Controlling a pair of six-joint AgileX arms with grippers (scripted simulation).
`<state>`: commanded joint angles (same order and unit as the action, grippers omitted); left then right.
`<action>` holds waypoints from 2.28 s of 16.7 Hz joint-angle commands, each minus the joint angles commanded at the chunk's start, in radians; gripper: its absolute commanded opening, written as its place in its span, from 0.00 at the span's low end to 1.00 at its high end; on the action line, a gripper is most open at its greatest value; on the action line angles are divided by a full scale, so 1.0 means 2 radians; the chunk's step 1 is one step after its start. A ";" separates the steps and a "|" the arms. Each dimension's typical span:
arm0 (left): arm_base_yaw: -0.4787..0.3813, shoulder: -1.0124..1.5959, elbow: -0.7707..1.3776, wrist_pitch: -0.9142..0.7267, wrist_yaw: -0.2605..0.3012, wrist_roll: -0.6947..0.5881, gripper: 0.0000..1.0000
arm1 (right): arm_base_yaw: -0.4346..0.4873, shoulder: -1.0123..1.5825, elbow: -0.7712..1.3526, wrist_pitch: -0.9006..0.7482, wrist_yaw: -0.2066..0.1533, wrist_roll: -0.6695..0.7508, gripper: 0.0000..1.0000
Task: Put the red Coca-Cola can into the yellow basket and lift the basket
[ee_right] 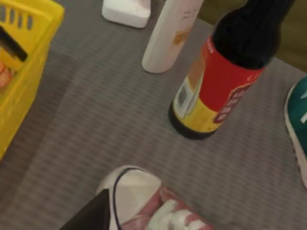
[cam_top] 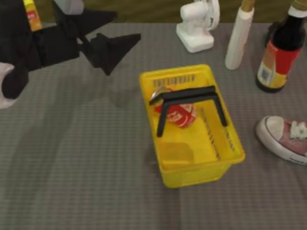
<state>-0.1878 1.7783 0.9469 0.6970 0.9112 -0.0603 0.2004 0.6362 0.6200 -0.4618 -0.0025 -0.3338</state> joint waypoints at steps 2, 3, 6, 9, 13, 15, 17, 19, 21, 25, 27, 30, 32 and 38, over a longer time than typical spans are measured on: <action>0.015 -0.103 -0.054 -0.045 -0.056 -0.006 1.00 | 0.029 0.108 0.103 -0.070 0.000 -0.050 1.00; 0.023 -0.159 -0.082 -0.067 -0.086 -0.007 1.00 | 0.044 0.166 0.158 -0.107 0.000 -0.076 1.00; 0.045 -0.336 -0.167 -0.133 -0.174 -0.007 1.00 | 0.089 0.341 0.323 -0.217 0.000 -0.153 1.00; 0.065 -0.515 -0.250 -0.195 -0.257 0.000 1.00 | 0.131 0.505 0.477 -0.317 0.000 -0.224 1.00; 0.086 -0.717 -0.356 -0.269 -0.356 0.012 1.00 | 0.179 0.688 0.652 -0.430 0.000 -0.307 1.00; 0.094 -0.792 -0.403 -0.301 -0.397 0.019 1.00 | 0.198 0.752 0.718 -0.471 0.001 -0.339 1.00; 0.099 -0.846 -0.440 -0.326 -0.428 0.025 1.00 | 0.212 0.796 0.767 -0.501 0.002 -0.363 1.00; 0.103 -0.878 -0.465 -0.343 -0.448 0.029 1.00 | 0.221 0.820 0.796 -0.518 0.003 -0.378 1.00; 0.104 -0.889 -0.473 -0.349 -0.456 0.030 1.00 | 0.224 0.828 0.807 -0.525 0.003 -0.383 1.00; 0.104 -0.889 -0.473 -0.349 -0.456 0.030 1.00 | 0.222 0.829 0.806 -0.524 0.003 -0.383 1.00; 0.104 -0.889 -0.473 -0.349 -0.456 0.030 1.00 | 0.223 0.827 0.798 -0.517 0.003 -0.384 1.00; 0.104 -0.889 -0.473 -0.349 -0.456 0.030 1.00 | 0.224 0.822 0.767 -0.491 0.003 -0.383 1.00; 0.104 -0.889 -0.473 -0.349 -0.456 0.030 1.00 | 0.224 0.821 0.754 -0.480 0.003 -0.383 1.00; 0.104 -0.889 -0.473 -0.349 -0.456 0.030 1.00 | 0.224 0.821 0.754 -0.479 0.003 -0.383 0.77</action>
<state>0.0200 0.0000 0.0000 0.0000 0.0000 0.0000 0.6484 2.2776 2.1274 -1.4206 0.0039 -1.0991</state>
